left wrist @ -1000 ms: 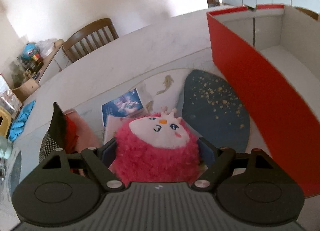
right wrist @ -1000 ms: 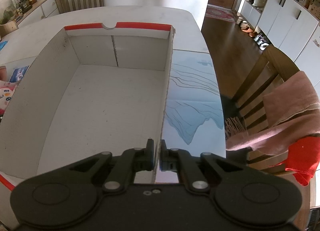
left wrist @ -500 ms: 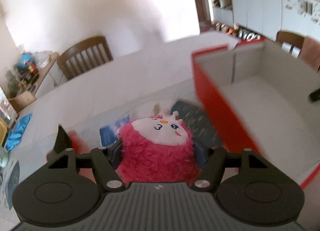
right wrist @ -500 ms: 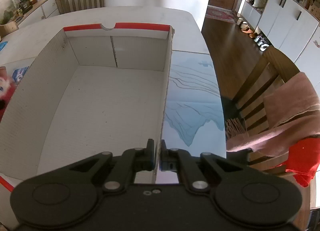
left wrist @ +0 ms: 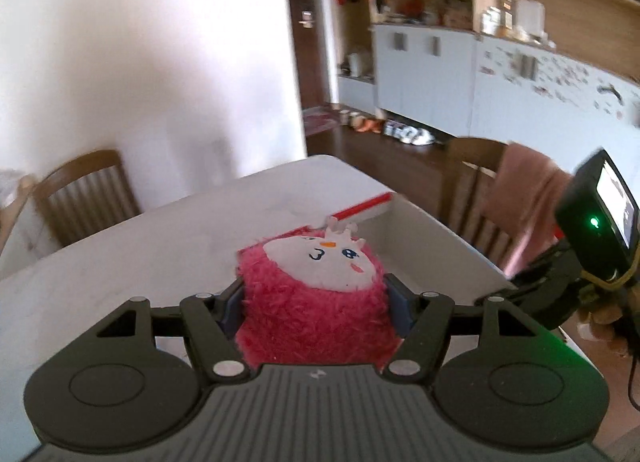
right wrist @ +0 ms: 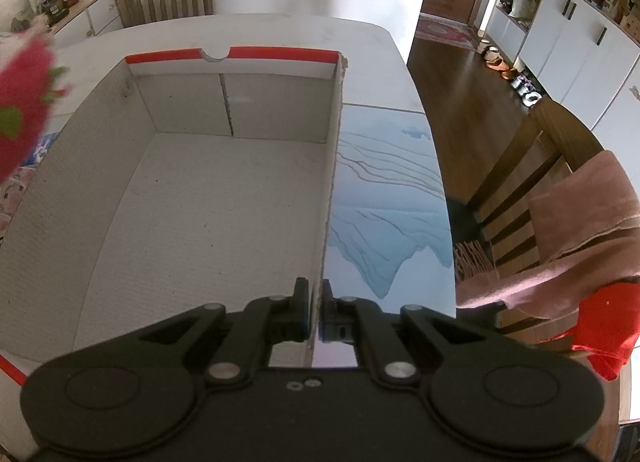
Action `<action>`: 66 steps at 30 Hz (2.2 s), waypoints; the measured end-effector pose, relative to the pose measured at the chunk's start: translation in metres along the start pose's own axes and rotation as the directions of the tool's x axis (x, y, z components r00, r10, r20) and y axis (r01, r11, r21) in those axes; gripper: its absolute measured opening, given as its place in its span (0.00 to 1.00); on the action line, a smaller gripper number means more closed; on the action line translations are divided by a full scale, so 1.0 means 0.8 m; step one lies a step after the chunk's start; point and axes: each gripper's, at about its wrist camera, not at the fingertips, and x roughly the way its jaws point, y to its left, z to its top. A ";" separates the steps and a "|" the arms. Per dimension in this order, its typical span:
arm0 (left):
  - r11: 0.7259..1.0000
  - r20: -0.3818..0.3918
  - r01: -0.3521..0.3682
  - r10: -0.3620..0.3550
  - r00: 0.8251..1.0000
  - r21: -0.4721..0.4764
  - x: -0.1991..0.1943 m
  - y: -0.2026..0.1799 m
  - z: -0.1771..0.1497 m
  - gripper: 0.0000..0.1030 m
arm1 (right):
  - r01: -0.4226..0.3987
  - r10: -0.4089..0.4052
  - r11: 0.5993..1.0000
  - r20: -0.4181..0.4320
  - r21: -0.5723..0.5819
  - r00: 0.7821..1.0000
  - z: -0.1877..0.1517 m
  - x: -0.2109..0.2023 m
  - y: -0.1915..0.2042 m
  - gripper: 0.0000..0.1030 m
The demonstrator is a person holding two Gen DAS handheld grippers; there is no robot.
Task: Organize objects
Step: 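Lower the plush into the box and open the left gripper, then move the left gripper back to the white paper bag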
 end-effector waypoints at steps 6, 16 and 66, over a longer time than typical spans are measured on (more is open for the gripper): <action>0.996 -0.102 0.079 -0.075 0.992 0.035 0.058 -0.028 -0.002 0.67 | -0.006 0.006 1.000 -0.002 -0.005 1.000 0.001 0.001 -0.001 0.02; 0.991 -0.379 0.128 -0.106 0.919 0.033 0.159 -0.050 -0.012 0.67 | -0.013 0.013 1.000 -0.004 -0.018 1.000 0.001 0.002 0.000 0.02; 0.969 -0.249 -0.122 0.066 0.966 -0.216 0.001 0.176 -0.102 0.95 | 0.028 -0.027 0.999 -0.056 0.031 0.998 0.009 0.002 0.003 0.07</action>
